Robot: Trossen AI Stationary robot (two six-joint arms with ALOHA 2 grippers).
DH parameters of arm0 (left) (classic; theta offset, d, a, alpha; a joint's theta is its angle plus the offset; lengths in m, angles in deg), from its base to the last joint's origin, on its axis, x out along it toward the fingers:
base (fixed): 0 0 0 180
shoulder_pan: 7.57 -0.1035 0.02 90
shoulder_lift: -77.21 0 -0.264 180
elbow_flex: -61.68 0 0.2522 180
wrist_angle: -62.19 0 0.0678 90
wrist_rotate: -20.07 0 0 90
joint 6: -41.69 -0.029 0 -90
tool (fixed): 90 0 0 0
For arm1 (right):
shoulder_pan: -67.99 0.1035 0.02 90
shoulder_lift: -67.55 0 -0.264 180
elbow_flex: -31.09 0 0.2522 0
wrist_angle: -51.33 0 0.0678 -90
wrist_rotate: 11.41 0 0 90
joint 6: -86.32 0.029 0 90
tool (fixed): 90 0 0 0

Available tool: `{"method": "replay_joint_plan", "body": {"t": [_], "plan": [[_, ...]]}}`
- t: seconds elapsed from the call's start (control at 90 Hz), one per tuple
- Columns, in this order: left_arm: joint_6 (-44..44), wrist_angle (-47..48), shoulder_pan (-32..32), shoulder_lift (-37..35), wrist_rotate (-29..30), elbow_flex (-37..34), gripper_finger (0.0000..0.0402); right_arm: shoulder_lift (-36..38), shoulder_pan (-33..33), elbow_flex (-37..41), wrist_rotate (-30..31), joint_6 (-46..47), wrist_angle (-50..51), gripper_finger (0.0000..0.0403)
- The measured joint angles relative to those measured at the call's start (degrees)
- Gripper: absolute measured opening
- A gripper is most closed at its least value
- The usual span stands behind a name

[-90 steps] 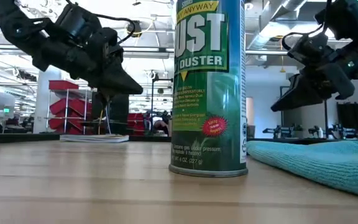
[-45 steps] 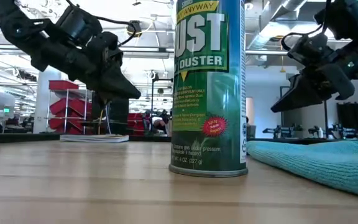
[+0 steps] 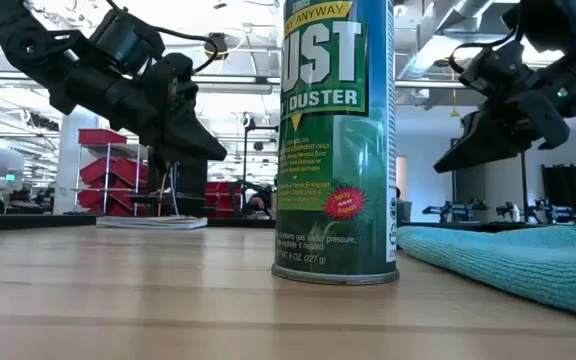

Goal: Apply microfiber cloth
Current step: Spray the back of the green tablet using the white spray bottle

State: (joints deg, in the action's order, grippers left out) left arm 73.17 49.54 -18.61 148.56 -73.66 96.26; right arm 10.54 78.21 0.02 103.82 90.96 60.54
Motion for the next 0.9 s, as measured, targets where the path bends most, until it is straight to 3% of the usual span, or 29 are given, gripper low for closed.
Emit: {"method": "replay_joint_plan", "body": {"t": [0.289,0.556,0.689,0.9], "plan": [[0.6,0.0,-0.1,0.0,3.6,0.0,0.0079,-1.8,0.0,0.0,0.0,0.6,-0.3,0.0],[6.5,2.6,0.1,1.4,4.1,0.0,0.0087,-9.7,-0.9,0.0,0.0,2.9,-2.4,0.0],[7.4,-4.2,1.1,7.4,3.2,0.0,0.0087,-13.4,-1.5,-0.1,0.0,2.9,-6.5,0.0],[10.3,-17.6,1.3,21.0,-2.5,1.8,0.0087,-17.3,-1.7,-3.1,0.1,2.0,-4.4,0.0]]}}
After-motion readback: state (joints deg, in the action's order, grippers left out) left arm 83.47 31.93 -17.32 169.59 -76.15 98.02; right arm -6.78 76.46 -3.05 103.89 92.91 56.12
